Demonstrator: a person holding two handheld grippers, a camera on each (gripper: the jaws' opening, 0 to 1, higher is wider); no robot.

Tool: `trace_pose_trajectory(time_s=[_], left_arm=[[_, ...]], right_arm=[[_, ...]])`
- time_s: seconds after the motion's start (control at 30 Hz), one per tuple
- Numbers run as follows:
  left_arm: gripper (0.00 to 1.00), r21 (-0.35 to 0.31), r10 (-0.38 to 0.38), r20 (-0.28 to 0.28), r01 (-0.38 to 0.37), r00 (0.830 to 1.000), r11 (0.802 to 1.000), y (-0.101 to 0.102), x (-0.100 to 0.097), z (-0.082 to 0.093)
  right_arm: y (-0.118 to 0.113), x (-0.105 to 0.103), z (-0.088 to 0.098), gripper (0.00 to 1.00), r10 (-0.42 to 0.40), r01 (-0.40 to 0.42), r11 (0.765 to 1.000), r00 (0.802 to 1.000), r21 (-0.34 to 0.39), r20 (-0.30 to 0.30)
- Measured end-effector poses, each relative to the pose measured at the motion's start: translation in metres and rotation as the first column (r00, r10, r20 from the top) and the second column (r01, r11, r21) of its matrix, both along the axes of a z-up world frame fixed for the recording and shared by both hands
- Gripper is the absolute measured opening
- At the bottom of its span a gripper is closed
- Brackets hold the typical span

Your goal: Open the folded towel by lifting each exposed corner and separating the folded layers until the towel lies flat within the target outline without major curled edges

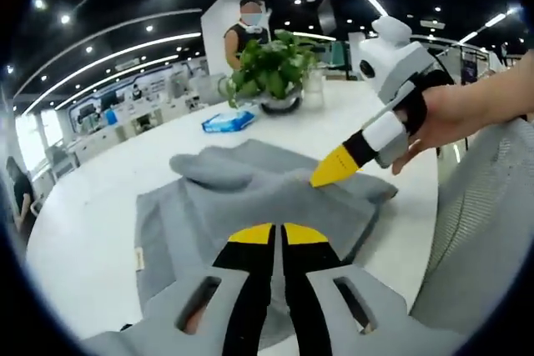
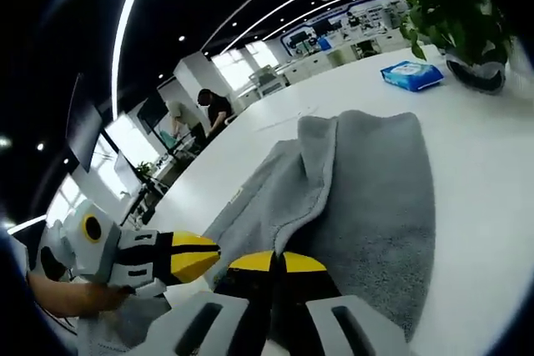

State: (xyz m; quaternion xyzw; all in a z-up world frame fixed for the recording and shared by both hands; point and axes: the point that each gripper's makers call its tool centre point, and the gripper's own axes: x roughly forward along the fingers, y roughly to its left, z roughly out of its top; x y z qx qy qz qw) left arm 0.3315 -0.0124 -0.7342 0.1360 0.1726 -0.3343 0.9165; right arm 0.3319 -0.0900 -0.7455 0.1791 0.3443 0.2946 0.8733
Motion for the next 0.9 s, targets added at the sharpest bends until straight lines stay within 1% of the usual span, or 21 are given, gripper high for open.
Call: trace_pose_trajectory(time_s=[0.1,0.13,0.17,0.23,0.27,0.33,0.43,0.53,0.57,0.63,0.7,0.77,0.8,0.83,0.9], left_arm=[[0.04,0.023,0.047,0.002,-0.047,0.999,0.999,0.011,0.005,-0.003],[0.04,0.046,0.078,-0.007,-0.078,0.997,0.996,0.018,0.007,-0.007],[0.04,0.051,0.089,-0.017,-0.088,0.996,0.995,0.021,0.008,-0.009],[0.04,0.040,0.135,-0.060,-0.133,0.989,0.990,0.030,0.011,-0.015],[0.04,0.038,0.164,-0.082,-0.161,0.983,0.986,0.035,0.012,-0.019],[0.04,0.070,0.219,-0.100,-0.213,0.971,0.975,0.048,0.015,-0.026],[0.04,0.090,0.269,-0.135,-0.259,0.954,0.962,0.061,0.015,-0.035],[0.04,0.123,0.298,-0.192,-0.279,0.935,0.953,0.068,0.011,-0.048],[0.04,0.138,0.309,-0.203,-0.286,0.929,0.948,0.071,0.010,-0.052],[0.04,0.164,0.317,-0.210,-0.286,0.925,0.944,0.074,0.009,-0.058],[0.04,0.177,0.322,-0.223,-0.287,0.920,0.941,0.075,0.007,-0.063],[0.04,0.212,0.328,-0.238,-0.281,0.914,0.936,0.078,0.004,-0.069],[0.04,0.190,0.320,-0.220,-0.281,0.921,0.941,0.076,0.005,-0.066],[0.04,0.200,0.322,-0.220,-0.280,0.921,0.939,0.078,0.003,-0.066],[0.04,0.193,0.321,-0.212,-0.282,0.923,0.940,0.078,0.004,-0.065]], right_arm=[[-0.005,0.001,-0.003,0.00,-0.008,0.008,0.999,1.000,-0.038,0.001],[-0.007,0.001,-0.004,0.00,-0.011,0.011,0.999,1.000,-0.046,0.005],[-0.008,0.002,-0.003,0.00,-0.016,0.016,0.999,1.000,-0.051,0.010],[-0.013,0.005,-0.004,0.00,-0.035,0.036,0.997,0.999,-0.065,0.017],[-0.016,0.006,-0.004,0.00,-0.045,0.047,0.996,0.999,-0.074,0.019],[-0.022,0.008,-0.003,0.00,-0.069,0.071,0.994,0.997,-0.084,0.025],[-0.030,0.012,0.001,0.00,-0.104,0.107,0.991,0.994,-0.081,0.037],[-0.040,0.017,0.004,0.00,-0.147,0.151,0.985,0.988,-0.087,0.054],[-0.044,0.019,0.005,0.00,-0.165,0.170,0.982,0.984,-0.088,0.060],[-0.052,0.022,0.007,0.00,-0.202,0.207,0.974,0.977,-0.087,0.069],[-0.057,0.024,0.008,0.00,-0.221,0.226,0.971,0.973,-0.077,0.070],[-0.063,0.026,0.011,0.00,-0.251,0.255,0.965,0.965,-0.064,0.073],[-0.065,0.027,0.011,0.00,-0.261,0.265,0.962,0.963,-0.060,0.074],[-0.067,0.027,0.012,0.00,-0.267,0.272,0.961,0.961,-0.057,0.072],[-0.070,0.028,0.012,0.00,-0.282,0.286,0.957,0.957,-0.049,0.070]])
